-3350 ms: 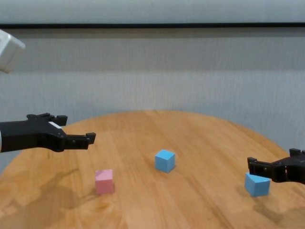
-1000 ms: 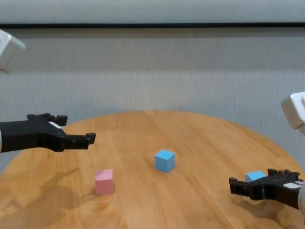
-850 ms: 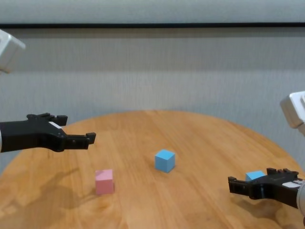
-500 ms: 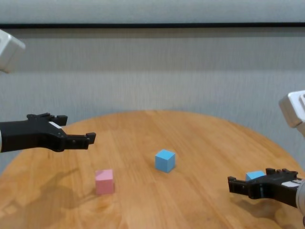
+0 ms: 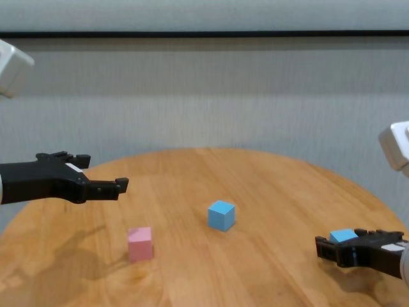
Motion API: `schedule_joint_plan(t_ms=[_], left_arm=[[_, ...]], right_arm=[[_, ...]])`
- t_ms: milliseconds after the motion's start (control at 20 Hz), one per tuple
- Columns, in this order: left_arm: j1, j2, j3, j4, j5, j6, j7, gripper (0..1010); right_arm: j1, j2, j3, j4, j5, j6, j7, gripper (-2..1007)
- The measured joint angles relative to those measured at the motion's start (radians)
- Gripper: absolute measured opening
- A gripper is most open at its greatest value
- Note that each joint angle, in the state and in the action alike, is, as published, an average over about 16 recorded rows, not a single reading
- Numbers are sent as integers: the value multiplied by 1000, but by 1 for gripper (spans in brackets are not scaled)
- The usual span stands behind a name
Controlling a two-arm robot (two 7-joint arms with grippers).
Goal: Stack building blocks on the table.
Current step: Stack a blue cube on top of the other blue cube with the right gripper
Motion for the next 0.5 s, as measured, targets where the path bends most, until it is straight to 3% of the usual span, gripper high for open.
schedule_joint_plan(t_ms=[500], left_arm=[[0, 0, 0, 0, 0, 0, 0, 1000]], right_arm=[[-8, -7, 19, -9, -13, 17, 15, 463]])
